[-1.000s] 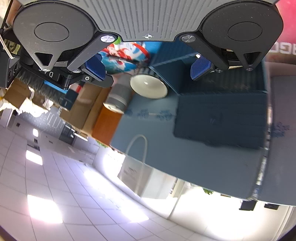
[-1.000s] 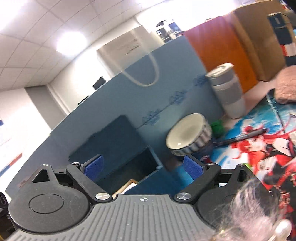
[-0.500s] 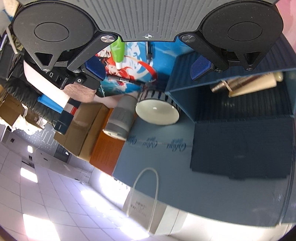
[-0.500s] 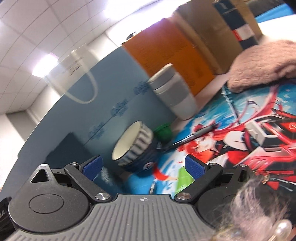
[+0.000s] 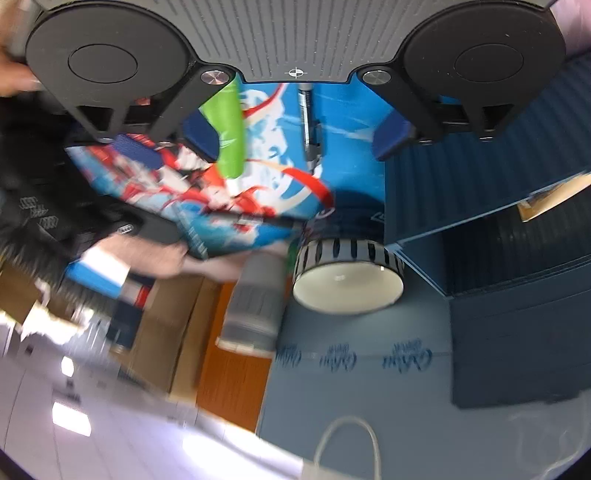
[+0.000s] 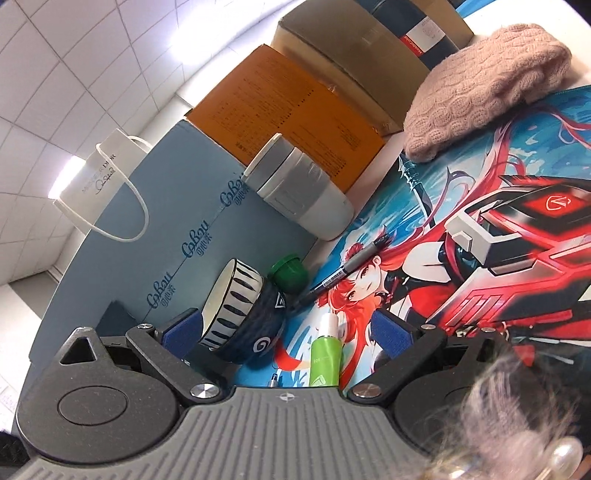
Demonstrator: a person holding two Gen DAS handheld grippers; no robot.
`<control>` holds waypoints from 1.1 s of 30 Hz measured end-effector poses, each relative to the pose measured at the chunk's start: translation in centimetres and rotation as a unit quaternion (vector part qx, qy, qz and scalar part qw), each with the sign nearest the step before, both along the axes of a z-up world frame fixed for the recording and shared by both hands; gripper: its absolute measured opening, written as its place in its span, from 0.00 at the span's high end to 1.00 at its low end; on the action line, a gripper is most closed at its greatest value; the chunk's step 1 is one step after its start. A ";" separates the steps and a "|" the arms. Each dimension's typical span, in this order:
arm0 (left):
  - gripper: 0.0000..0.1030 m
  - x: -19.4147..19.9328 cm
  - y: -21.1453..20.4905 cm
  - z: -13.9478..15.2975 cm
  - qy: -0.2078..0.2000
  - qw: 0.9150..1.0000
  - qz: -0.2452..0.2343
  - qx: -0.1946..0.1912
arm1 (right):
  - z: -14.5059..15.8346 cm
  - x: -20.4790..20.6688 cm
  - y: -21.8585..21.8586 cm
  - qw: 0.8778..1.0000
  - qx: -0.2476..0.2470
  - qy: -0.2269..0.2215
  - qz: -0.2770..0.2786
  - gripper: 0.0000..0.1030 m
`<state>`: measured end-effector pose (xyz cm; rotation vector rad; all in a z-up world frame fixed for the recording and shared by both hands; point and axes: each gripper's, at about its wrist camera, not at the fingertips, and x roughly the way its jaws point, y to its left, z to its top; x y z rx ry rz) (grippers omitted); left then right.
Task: Organize rigid objects
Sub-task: 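Move the left gripper to the silver pen on the mat and grasp it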
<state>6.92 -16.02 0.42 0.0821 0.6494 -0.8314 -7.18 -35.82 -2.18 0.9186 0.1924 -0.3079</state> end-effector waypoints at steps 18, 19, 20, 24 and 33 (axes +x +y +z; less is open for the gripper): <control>0.70 1.9 -2.6 -2.5 0.015 0.997 0.017 0.073 | -0.2 -0.3 0.3 1.000 0.011 -0.005 0.025 0.05; 0.74 2.0 -2.6 -2.4 0.016 0.997 0.024 0.075 | -0.2 -0.3 0.3 1.000 0.011 -0.006 0.024 0.05; 0.76 2.1 -2.6 -2.3 0.017 0.996 0.027 0.077 | -0.2 -0.3 0.3 1.000 0.011 -0.005 0.025 0.05; 0.87 1.8 -3.0 -2.2 0.016 0.996 0.011 0.082 | -0.3 -0.2 0.4 1.000 0.013 -0.002 0.025 0.05; 0.88 0.6 -0.8 -1.0 0.020 0.999 -0.006 0.025 | -0.6 -0.4 0.2 1.000 0.019 -0.006 0.020 0.05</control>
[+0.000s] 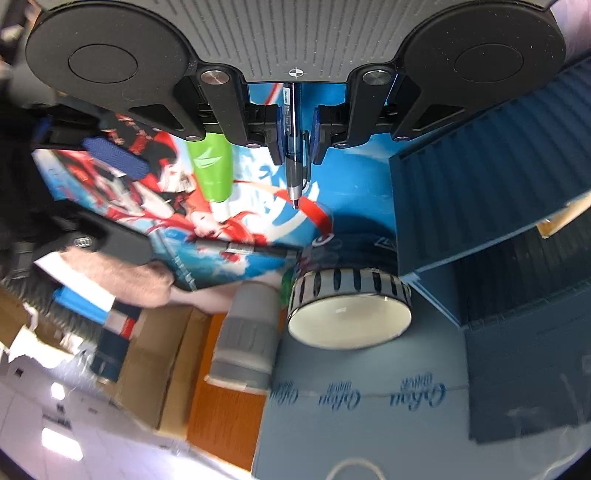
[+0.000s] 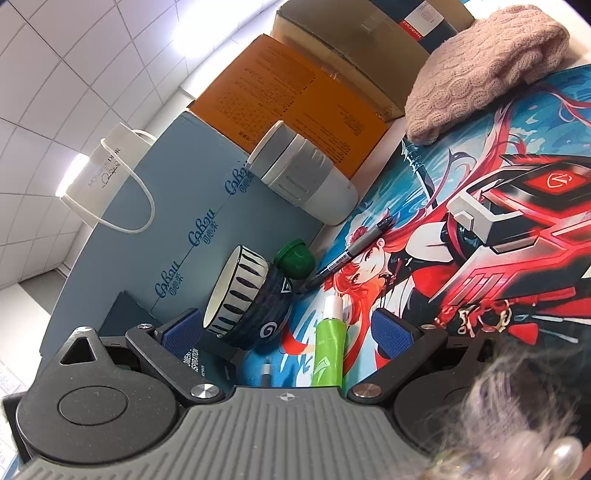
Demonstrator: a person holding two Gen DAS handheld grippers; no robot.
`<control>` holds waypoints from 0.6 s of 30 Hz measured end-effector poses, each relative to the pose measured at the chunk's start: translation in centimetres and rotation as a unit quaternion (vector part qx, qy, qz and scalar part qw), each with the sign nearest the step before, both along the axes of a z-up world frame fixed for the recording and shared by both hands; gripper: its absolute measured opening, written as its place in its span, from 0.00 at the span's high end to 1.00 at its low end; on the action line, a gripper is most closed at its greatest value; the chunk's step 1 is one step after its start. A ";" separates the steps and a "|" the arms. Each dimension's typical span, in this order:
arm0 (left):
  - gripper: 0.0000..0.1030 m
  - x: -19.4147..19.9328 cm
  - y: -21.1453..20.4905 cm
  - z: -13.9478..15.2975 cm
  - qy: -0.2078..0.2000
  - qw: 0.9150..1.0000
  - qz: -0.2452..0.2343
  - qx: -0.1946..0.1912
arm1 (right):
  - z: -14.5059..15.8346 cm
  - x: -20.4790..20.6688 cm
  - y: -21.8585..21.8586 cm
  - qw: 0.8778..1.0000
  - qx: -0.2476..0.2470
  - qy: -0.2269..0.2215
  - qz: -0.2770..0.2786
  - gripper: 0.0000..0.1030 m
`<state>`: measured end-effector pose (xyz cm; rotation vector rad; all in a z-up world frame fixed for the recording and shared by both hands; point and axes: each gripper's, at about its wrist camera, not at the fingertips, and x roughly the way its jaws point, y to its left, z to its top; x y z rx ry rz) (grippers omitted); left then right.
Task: Organize rigid objects
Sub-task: 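Move the left gripper to the silver pen on the mat and grasp it, then lift the silver pen with the left gripper and carry it toward the box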
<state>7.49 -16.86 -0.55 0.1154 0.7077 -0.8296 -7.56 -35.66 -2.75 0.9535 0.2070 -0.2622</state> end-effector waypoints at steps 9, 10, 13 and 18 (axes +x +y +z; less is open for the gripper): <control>0.88 -2.6 4.7 2.5 -0.026 0.996 -0.012 -0.079 | 0.2 0.5 0.4 1.000 -0.012 0.002 0.020 0.05; 0.88 -2.9 5.2 2.8 -0.032 0.996 -0.011 -0.086 | 0.3 0.6 0.5 1.000 -0.016 0.004 0.024 0.05; 0.93 -3.5 6.9 4.0 -0.046 0.992 -0.005 -0.115 | 1.0 0.8 1.2 0.999 -0.029 -0.002 0.034 0.05; 0.93 -3.9 9.4 6.2 -0.076 0.985 0.006 -0.154 | 2.6 1.2 2.7 0.997 -0.032 -0.018 0.063 0.05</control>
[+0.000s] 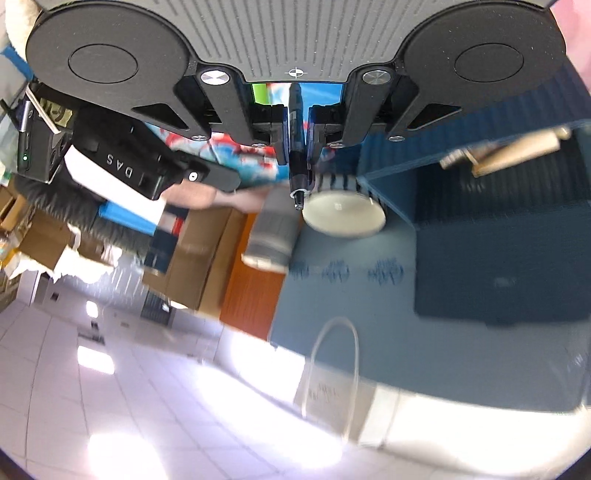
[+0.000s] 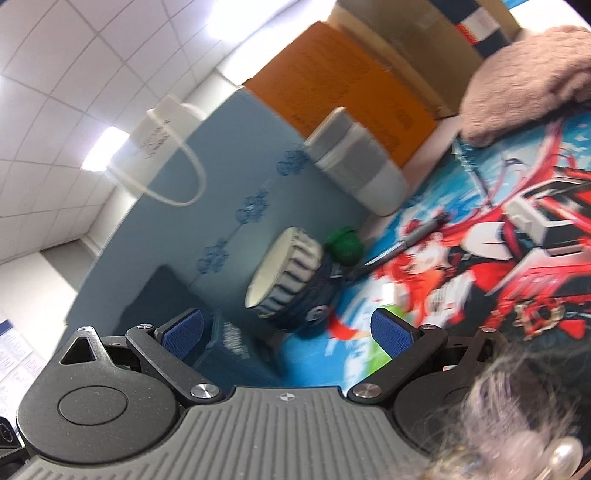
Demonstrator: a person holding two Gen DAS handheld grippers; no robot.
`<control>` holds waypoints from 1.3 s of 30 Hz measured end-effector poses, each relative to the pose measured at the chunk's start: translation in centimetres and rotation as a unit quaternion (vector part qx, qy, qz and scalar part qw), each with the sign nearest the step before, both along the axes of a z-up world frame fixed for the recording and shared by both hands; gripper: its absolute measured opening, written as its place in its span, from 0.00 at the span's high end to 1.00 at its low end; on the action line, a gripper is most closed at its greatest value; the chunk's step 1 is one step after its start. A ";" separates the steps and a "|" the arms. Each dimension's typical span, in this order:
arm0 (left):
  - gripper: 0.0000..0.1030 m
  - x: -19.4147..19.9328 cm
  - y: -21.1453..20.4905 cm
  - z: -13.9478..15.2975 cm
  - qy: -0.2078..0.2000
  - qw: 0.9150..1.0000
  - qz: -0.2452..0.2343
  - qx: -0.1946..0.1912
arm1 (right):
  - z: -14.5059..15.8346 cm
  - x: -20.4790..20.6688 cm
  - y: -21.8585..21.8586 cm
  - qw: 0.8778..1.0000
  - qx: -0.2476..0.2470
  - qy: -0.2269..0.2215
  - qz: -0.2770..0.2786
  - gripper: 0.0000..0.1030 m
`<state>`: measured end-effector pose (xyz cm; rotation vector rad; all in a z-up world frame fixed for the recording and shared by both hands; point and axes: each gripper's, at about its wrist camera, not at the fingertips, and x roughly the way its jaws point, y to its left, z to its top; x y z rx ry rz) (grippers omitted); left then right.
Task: Organize rigid objects
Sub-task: 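Lift the silver pen with the left gripper and carry it toward the box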
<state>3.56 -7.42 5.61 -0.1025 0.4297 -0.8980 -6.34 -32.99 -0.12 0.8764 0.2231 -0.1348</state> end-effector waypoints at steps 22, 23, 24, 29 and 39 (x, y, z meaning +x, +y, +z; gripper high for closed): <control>0.93 6.4 9.3 4.2 -0.082 0.976 0.196 0.055 | 3.7 6.4 6.9 0.993 0.037 -0.036 0.105 0.05; 0.93 6.8 8.9 3.7 -0.080 0.976 0.191 0.072 | 3.6 6.5 6.8 0.993 0.038 -0.032 0.105 0.05; 0.93 7.2 8.3 3.3 -0.077 0.975 0.187 0.090 | 3.4 6.6 6.6 0.993 0.039 -0.028 0.104 0.05; 0.93 8.1 4.8 1.4 -0.082 0.961 0.173 0.197 | 2.3 6.4 5.7 0.994 0.047 -0.018 0.100 0.05; 0.88 9.3 1.6 -0.5 -0.030 0.962 0.116 0.244 | 1.6 6.0 4.6 0.995 0.058 -0.013 0.076 0.05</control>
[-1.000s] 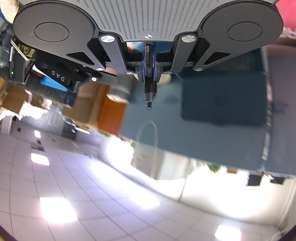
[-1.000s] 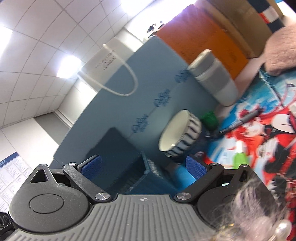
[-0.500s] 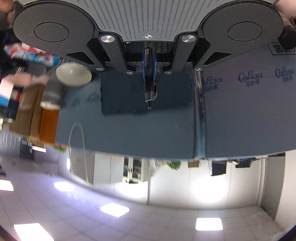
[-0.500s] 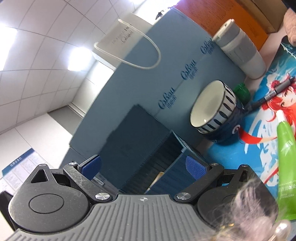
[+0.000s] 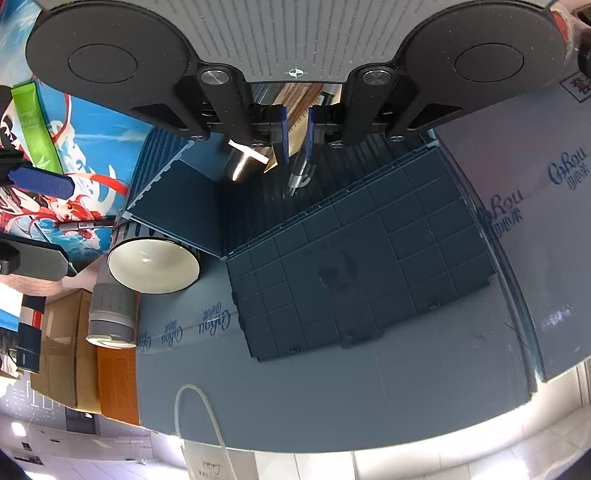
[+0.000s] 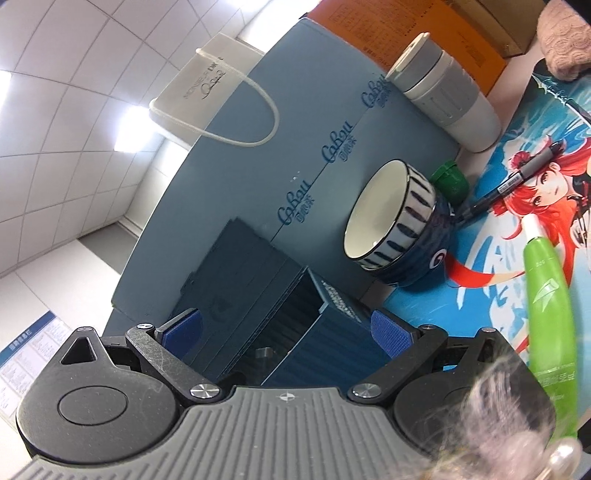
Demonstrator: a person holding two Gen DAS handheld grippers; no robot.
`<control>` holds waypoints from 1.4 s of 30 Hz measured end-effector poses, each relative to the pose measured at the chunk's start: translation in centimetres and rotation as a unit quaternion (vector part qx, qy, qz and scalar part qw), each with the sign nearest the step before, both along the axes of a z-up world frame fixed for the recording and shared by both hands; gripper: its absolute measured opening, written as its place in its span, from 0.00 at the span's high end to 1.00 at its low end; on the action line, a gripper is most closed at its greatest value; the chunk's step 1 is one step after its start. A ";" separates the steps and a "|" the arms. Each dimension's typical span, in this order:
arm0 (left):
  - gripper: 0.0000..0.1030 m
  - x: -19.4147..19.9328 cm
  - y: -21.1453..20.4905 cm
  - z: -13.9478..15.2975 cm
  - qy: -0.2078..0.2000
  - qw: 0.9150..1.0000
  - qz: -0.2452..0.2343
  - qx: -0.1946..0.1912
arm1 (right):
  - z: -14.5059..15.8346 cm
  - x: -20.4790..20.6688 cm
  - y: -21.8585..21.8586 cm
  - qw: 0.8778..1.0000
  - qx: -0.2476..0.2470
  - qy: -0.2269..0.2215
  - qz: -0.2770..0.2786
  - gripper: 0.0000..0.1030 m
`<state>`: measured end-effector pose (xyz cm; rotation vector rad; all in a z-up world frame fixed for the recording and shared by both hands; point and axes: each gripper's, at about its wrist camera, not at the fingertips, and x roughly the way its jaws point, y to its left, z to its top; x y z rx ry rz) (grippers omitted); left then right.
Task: Organize rigid objects
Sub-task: 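Lift the silver pen with the left gripper and carry it toward the box, then lower the silver pen into the box and open the left gripper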
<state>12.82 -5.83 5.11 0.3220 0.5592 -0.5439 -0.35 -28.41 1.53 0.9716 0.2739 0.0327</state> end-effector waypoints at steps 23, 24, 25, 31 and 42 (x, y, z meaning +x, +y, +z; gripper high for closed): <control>0.26 -3.0 5.7 0.0 0.094 0.958 0.001 -0.272 | -0.3 -0.4 0.3 0.998 -0.039 0.037 -0.019 0.05; 0.24 -3.2 5.8 0.2 0.093 0.957 -0.004 -0.275 | -0.3 -0.5 0.3 0.998 -0.043 0.039 -0.023 0.05; 0.22 -3.4 5.9 0.2 0.091 0.957 -0.009 -0.276 | -0.1 -0.7 0.3 0.998 -0.049 0.042 -0.025 0.05; 0.16 -3.7 6.0 0.5 0.091 0.956 -0.028 -0.277 | 0.6 -1.6 -0.7 0.988 -0.104 0.096 -0.065 0.05; 0.05 -3.9 6.2 0.9 0.096 0.960 -0.030 -0.263 | -0.1 -3.5 -4.9 0.959 -0.136 0.187 -0.164 0.05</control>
